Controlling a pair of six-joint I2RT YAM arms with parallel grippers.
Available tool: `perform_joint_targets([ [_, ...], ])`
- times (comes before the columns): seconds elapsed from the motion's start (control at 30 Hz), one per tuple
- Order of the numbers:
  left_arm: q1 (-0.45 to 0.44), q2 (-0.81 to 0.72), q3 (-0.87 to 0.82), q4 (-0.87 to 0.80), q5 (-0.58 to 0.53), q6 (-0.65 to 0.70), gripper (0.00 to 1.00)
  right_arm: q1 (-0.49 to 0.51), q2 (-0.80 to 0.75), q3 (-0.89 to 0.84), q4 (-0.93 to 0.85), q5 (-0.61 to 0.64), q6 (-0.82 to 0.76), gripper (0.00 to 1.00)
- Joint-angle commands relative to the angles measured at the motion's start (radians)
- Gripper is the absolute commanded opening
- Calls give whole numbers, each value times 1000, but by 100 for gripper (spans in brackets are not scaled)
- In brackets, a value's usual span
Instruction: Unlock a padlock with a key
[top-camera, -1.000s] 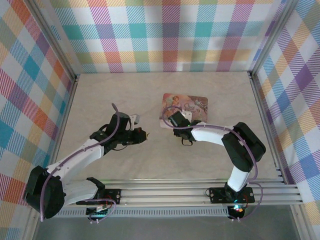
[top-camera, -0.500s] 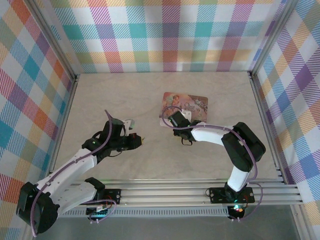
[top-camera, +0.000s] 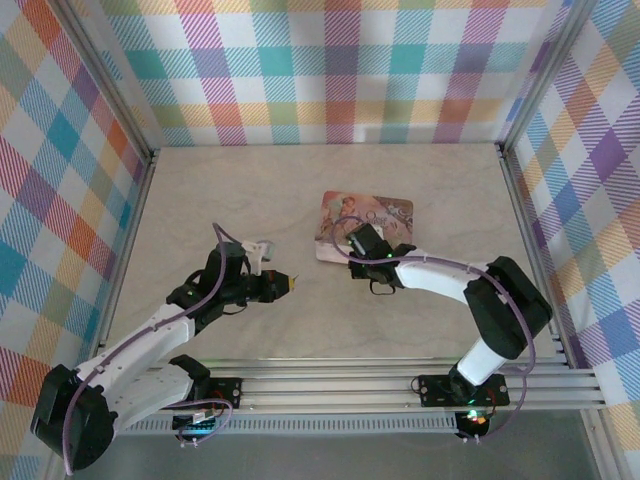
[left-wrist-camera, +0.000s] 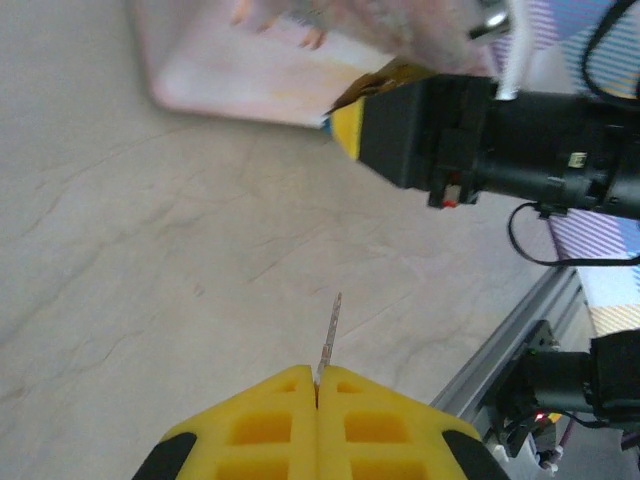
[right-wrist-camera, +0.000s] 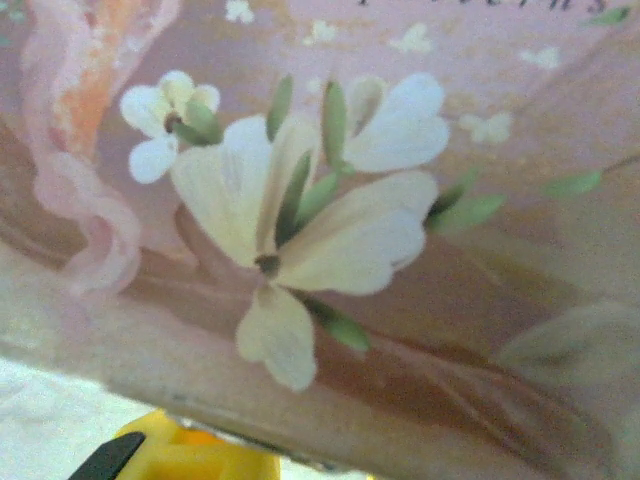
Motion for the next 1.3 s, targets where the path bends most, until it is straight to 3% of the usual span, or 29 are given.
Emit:
perform_joint_targets([
  [0.0,-24,-60,-55,182,49,54,0,-5,-60,16,-20,-129,-26,0],
  [0.2,-40,-16,-73,252,86,48,0,-22,-98,21,-56,-279,31,0],
  [0.57,-97,141,-139,565,49,-73,0,-63,-164,-17,-20,-412,148,0],
  [0.83,-111,258,-134,730,98,-116,0,-114,-227,-47,-2,-537,244,0],
  [1.27,-170,323,-100,775,52,14,0,-179,-257,21,-96,-715,291,0],
])
